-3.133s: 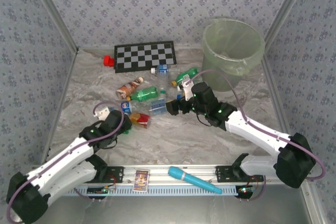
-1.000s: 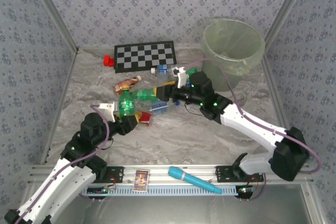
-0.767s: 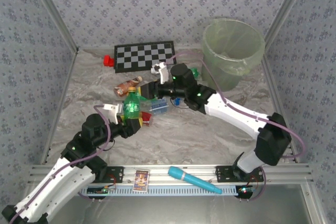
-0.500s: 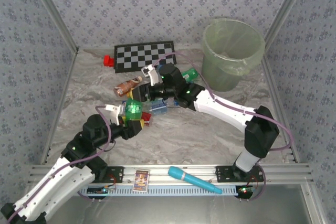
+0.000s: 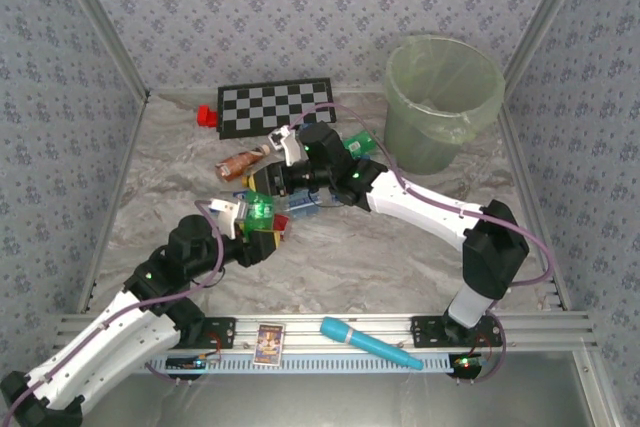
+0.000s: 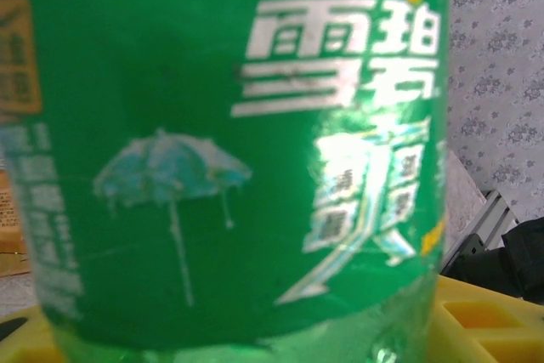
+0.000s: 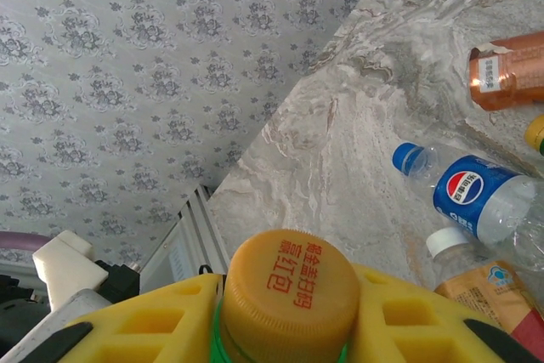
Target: Put the plastic bottles in the bin
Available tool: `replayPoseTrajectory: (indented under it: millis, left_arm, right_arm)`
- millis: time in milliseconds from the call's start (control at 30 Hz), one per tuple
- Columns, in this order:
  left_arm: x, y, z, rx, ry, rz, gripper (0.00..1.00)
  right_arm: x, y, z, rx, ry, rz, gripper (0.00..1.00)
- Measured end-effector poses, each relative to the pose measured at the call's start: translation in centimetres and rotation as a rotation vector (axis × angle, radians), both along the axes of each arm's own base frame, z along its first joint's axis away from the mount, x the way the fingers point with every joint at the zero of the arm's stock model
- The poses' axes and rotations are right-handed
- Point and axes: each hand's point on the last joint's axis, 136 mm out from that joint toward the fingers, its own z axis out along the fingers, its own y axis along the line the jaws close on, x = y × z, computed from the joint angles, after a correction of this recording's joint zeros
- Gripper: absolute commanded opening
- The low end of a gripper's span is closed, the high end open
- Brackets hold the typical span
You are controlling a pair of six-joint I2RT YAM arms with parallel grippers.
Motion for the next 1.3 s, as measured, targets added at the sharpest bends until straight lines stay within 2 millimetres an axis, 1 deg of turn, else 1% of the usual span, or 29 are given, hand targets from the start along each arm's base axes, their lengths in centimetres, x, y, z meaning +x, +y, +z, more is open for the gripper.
replayPoseTrajectory:
  millis: [67, 100, 200, 300, 400, 500, 700, 833, 933, 967, 1067, 1133, 1233, 1300]
  left_arm:
    - [0.0, -0.1, -0.1, 0.006, 0.001, -0.006, 0.97]
    - [0.0, -0.2, 0.0, 0.006, -0.003, -0.007, 1.00]
    - [0.3, 0.0, 0.4, 0.002, -0.010, 0.014, 1.00]
    - [0.6, 0.2, 0.8, -0.001, -0.024, 0.032, 1.00]
    - [0.8, 0.3, 1.1, -0.006, -0.029, 0.048, 1.00]
    - [1.2, 0.5, 0.9, 0.001, -0.028, 0.070, 1.00]
    - [1.6, 0.6, 0.3, 0.023, -0.012, 0.093, 1.00]
    - [1.7, 0.6, 0.1, 0.028, -0.006, 0.093, 1.00]
    - [1.7, 0.6, 0.1, 0.028, -0.006, 0.093, 1.00]
    - [1.7, 0.6, 0.1, 0.028, -0.006, 0.093, 1.00]
    - [1.6, 0.6, 0.2, 0.024, -0.009, 0.093, 1.00]
    - [1.6, 0.6, 0.5, 0.017, -0.017, 0.093, 1.00]
    - [1.5, 0.7, 0.8, 0.009, -0.028, 0.092, 1.00]
    - [1.4, 0.8, 1.0, 0.003, -0.036, 0.092, 1.00]
  right_arm:
    - [-0.1, -0.6, 0.1, 0.002, -0.010, -0.005, 0.24]
    - [-0.3, -1.0, 0.1, 0.002, -0.013, -0.006, 0.24]
    - [-0.2, -2.5, 0.5, 0.005, -0.030, -0.032, 0.23]
    - [0.6, -4.6, 1.5, 0.013, -0.064, -0.088, 0.23]
    - [1.4, -7.0, 3.0, 0.019, -0.122, -0.160, 0.22]
    - [1.9, -9.9, 4.4, 0.014, -0.185, -0.239, 0.22]
    - [3.1, -16.4, 8.4, -0.004, -0.322, -0.428, 0.20]
    - [4.8, -22.0, 10.6, -0.054, -0.392, -0.602, 0.21]
    - [6.3, -26.5, 12.7, -0.083, -0.442, -0.747, 0.21]
    - [6.8, -28.2, 13.4, -0.091, -0.455, -0.806, 0.20]
    - [7.9, -32.5, 15.3, -0.102, -0.485, -0.949, 0.22]
    - [8.5, -34.6, 16.1, -0.110, -0.498, -1.023, 0.25]
    - [9.7, -37.4, 17.5, -0.116, -0.513, -1.119, 0.22]
    - [10.7, -38.8, 18.2, -0.113, -0.514, -1.171, 0.22]
